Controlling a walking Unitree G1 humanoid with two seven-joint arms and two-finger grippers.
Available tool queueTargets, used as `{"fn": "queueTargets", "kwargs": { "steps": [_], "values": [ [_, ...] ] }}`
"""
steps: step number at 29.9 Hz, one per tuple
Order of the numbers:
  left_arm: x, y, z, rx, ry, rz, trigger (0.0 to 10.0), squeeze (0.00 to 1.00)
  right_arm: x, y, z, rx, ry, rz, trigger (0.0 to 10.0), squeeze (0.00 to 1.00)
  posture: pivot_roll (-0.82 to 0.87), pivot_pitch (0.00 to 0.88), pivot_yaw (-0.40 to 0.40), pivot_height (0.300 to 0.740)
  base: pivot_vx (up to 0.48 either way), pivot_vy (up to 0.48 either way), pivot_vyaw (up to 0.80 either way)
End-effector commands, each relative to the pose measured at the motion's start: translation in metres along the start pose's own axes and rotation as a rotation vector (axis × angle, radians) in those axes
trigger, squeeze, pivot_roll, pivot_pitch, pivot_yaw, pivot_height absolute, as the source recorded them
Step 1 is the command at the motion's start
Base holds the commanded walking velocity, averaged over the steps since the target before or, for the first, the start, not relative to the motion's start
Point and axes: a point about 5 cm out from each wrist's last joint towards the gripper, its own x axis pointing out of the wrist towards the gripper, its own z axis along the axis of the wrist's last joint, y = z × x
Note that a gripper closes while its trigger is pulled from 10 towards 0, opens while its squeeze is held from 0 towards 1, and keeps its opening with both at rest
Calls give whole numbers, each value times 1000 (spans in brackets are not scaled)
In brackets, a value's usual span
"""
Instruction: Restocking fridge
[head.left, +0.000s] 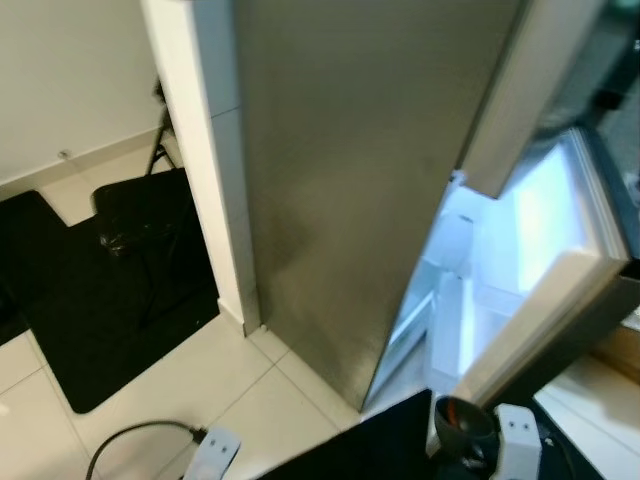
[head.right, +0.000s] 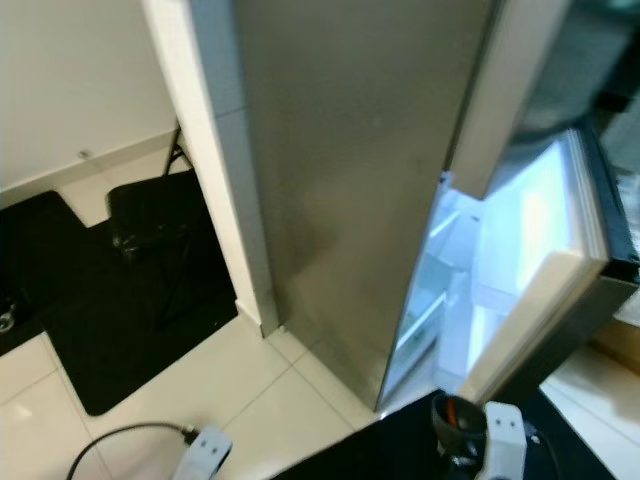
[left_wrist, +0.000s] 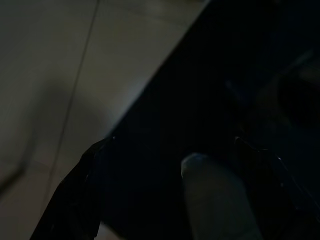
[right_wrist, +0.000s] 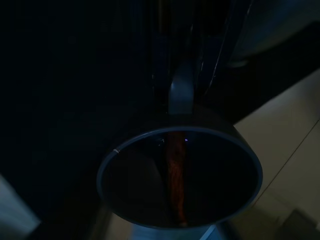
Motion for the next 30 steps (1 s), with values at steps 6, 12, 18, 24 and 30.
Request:
{"fn": "queueTargets", "kwargs": {
  "steps": [6, 12, 18, 24, 30],
  "values": [
    [-3, -6, -13, -10, 42, -12, 10000, 0, 0, 5, -5, -2, 4, 13, 10000, 0, 55, 32, 8, 740, 0, 0, -800],
    [-1, -6, -10, -14, 34, -8, 10000, 0, 0, 5, -3, -8, -1, 16, 10000, 0, 55, 31, 7, 740, 0, 0, -800],
    [-1, -7, -8, -14, 30, -10, 10000, 0, 1, 5, -2, -10, -5, 18, 10000, 0, 52, 31, 6, 740, 0, 0, -800],
    [0, -8, -9, -20, 33, -10, 10000, 0, 1, 6, -1, -20, -5, 23, 10000, 0, 53, 32, 4, 740, 0, 0, -800],
    [0, -8, -10, -61, 41, -21, 10000, 0, 2, 8, 2, -31, -20, 37, 10000, 0, 54, 32, 3, 740, 0, 0, 0]
  ]
}}
